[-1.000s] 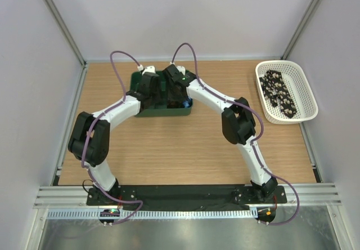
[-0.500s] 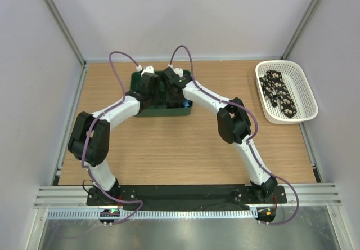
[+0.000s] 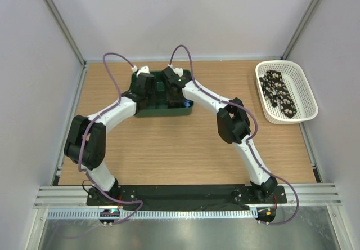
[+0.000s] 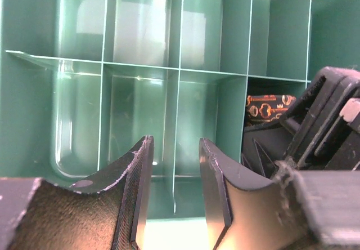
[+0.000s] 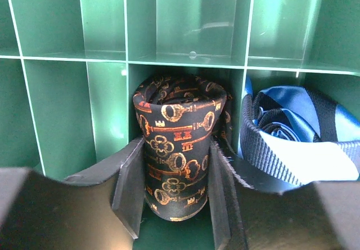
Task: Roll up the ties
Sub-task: Place the rolled tie into the container
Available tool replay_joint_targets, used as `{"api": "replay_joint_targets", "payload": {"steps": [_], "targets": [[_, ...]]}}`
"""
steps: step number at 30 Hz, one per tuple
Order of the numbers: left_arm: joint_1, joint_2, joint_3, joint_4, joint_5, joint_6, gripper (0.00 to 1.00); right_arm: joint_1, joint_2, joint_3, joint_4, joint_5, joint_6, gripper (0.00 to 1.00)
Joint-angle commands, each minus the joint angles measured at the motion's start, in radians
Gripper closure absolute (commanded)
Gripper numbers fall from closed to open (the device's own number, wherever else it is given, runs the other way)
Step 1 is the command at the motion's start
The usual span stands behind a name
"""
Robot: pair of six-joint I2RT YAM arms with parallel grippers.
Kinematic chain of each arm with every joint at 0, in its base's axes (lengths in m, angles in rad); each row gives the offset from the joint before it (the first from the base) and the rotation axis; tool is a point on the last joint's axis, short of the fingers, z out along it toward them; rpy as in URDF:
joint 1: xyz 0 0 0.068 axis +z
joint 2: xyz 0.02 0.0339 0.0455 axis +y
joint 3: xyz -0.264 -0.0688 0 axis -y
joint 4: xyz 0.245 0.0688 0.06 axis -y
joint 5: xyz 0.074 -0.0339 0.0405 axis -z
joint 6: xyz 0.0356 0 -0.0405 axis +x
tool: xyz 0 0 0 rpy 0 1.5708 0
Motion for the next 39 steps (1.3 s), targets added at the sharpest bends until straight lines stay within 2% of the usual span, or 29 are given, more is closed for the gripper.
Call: {"api": "replay_joint_targets", "payload": {"steps": [1, 2, 5, 13, 19, 35, 36, 37, 39], "targets": [[0.001, -0.011, 0.005, 0.033, 0.031, -0.018, 0.58, -0.002, -0.002, 0.043, -0.039, 0.053, -0.01, 0.49], [0.002, -0.012, 0.0, 0.036, 0.028, -0.021, 0.58, 0.0, -0.006, 0.046, -0.037, 0.052, -0.01, 0.47], [0.002, -0.026, -0.015, 0.041, 0.02, -0.019, 0.58, 0.004, -0.013, 0.059, -0.04, 0.053, -0.019, 0.29], [0.002, -0.112, -0.112, 0.067, -0.007, -0.045, 0.58, 0.004, -0.009, 0.084, -0.048, 0.049, -0.017, 0.32], [0.002, -0.175, -0.149, 0.065, -0.026, -0.05, 0.58, 0.004, -0.021, 0.103, -0.054, 0.04, -0.019, 0.25], [0.004, -0.218, -0.179, 0.062, -0.033, -0.048, 0.58, 0.012, -0.104, 0.127, -0.036, 0.046, -0.039, 0.24], [0.005, -0.218, -0.179, 0.062, -0.035, -0.047, 0.58, 0.011, -0.107, 0.127, -0.034, 0.052, -0.046, 0.25], [0.007, -0.222, -0.178, 0.056, -0.041, -0.048, 0.58, 0.011, -0.11, 0.127, -0.031, 0.063, -0.05, 0.36], [0.013, -0.23, -0.176, 0.051, -0.049, -0.048, 0.58, 0.012, -0.124, 0.13, -0.014, 0.066, -0.063, 0.38]]}}
